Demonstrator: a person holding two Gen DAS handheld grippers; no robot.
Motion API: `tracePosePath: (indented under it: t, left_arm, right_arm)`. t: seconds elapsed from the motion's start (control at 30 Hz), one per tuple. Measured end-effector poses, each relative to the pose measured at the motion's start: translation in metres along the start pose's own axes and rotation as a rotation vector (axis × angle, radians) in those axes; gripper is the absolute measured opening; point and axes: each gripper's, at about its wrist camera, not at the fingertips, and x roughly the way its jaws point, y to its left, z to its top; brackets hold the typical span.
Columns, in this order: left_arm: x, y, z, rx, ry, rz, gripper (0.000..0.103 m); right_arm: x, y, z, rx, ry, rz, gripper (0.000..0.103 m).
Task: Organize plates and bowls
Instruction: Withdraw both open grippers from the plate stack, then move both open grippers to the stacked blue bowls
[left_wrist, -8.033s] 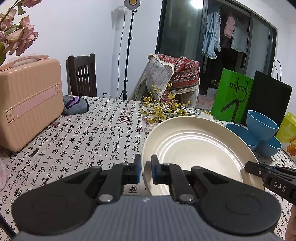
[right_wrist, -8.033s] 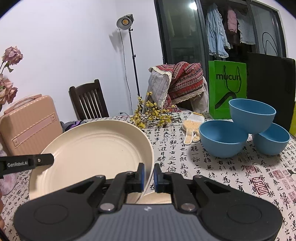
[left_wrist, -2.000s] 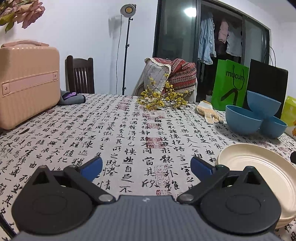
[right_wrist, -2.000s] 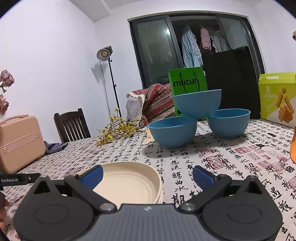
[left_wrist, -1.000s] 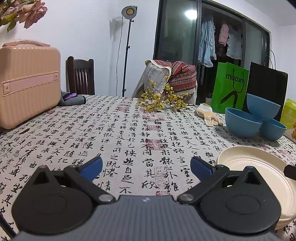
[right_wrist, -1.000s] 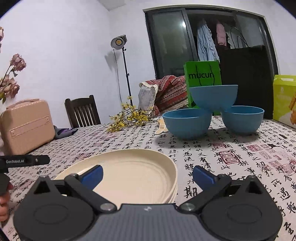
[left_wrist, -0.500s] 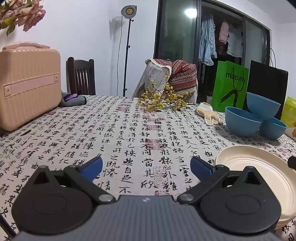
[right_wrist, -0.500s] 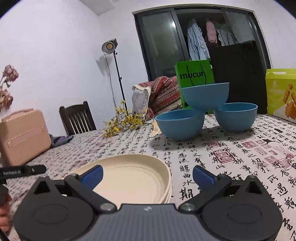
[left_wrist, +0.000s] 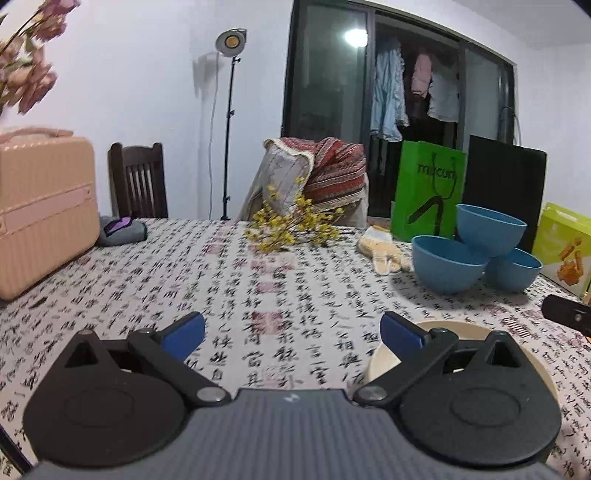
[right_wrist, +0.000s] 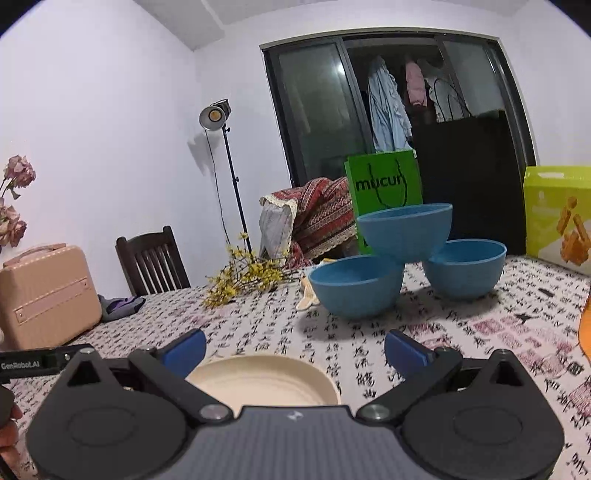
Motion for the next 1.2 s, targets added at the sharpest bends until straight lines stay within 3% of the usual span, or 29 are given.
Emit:
tracePosePath:
  t: [0.27,0.4,0.63,0.83,1.03,1.2]
  left_arm:
    - [-0.001,-0.023,0.021,0.041,-0.011,-0.062,0.103]
    - [0.001,-0.034,0.032,0.071,-0.019,-0.089,0.103]
    - [0.013,-0.043,0.056,0.051,0.048,-0.169,0.103]
    - [0.022,-0.054,0.077,0.036,0.104,-0.179,0.103]
    - [0.027,-0.075,0.094,0.089,0.084,-0.142,0.103]
    - [0.031,-0.091,0.113,0.080,0.075,-0.163,0.103]
  right_arm:
    - [-0.004,0.001,0.017,-0.039,0.019,0.004,0.103]
    - [-0.003,0.002,0.027,-0.064,0.020,-0.036,0.103]
    - [0.000,-0.009,0.048,-0.011,0.044,-0.052,0.103]
    - [0.006,-0.023,0.067,0.051,0.070,-0.049,0.103]
    - [0.017,-0.035,0.094,0.097,0.086,-0.056,0.103]
    - [0.024,-0.044,0.116,0.119,0.076,-0.067,0.103]
